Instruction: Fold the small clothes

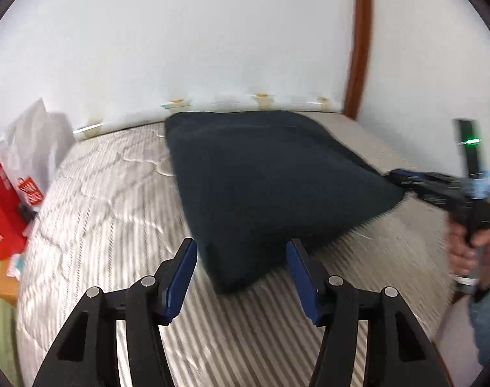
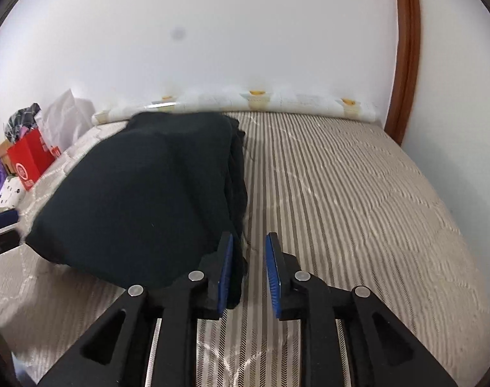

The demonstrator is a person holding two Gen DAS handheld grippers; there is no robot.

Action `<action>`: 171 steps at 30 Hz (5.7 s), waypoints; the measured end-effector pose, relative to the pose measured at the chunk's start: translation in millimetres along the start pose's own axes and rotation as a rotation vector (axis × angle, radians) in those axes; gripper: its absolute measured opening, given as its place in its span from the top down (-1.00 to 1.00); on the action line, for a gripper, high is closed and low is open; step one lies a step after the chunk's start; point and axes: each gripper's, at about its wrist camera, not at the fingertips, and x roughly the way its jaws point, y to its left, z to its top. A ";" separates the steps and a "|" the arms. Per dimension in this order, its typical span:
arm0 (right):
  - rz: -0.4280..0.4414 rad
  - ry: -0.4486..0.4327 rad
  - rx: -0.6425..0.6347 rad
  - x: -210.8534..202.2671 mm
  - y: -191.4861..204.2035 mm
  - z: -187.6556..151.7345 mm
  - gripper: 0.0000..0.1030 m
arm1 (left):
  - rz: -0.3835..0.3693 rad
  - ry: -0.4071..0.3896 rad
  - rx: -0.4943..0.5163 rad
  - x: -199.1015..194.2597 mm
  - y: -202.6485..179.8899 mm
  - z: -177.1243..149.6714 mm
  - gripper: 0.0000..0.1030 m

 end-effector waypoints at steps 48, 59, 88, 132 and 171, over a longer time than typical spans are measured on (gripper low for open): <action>0.126 0.200 0.138 152.8 -12.3 154.7 0.58 | -0.092 0.126 -0.099 98.1 70.1 87.2 -0.19; 0.262 0.238 0.099 99.5 -9.9 80.4 0.36 | -0.137 0.137 -0.172 78.5 63.8 60.7 -0.19; 0.123 0.064 -0.011 38.5 22.3 54.1 0.65 | -0.044 0.144 -0.146 57.6 33.9 50.5 -0.19; -0.192 -0.067 0.088 -212.4 62.8 -7.9 -0.97 | 0.138 -0.072 -0.202 -165.9 -49.8 13.0 -0.77; -0.213 -0.079 0.113 -235.1 55.6 -21.9 -0.97 | 0.171 -0.087 -0.173 -178.9 -59.4 6.0 -0.80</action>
